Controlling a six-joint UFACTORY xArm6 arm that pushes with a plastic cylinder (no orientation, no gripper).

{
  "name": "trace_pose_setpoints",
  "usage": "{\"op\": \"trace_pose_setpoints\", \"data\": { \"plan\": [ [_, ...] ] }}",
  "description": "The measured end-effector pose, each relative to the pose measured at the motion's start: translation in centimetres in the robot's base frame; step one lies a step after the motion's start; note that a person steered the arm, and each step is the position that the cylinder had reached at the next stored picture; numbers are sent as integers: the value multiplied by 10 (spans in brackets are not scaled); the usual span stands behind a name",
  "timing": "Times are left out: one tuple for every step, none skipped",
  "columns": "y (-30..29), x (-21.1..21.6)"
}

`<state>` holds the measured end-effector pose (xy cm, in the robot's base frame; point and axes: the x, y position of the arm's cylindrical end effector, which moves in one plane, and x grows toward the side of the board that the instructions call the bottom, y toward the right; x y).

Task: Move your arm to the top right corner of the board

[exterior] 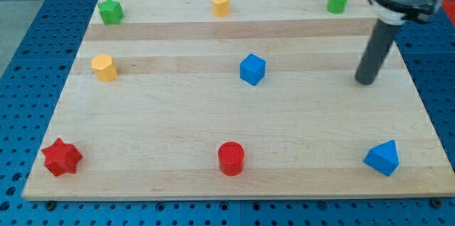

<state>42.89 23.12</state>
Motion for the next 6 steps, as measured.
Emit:
{"op": "trace_pose_setpoints", "data": {
  "plan": [
    [25, -1],
    [55, -6],
    [90, -15],
    [114, -33],
    [111, -107],
    [108, -173]
  ]
}}
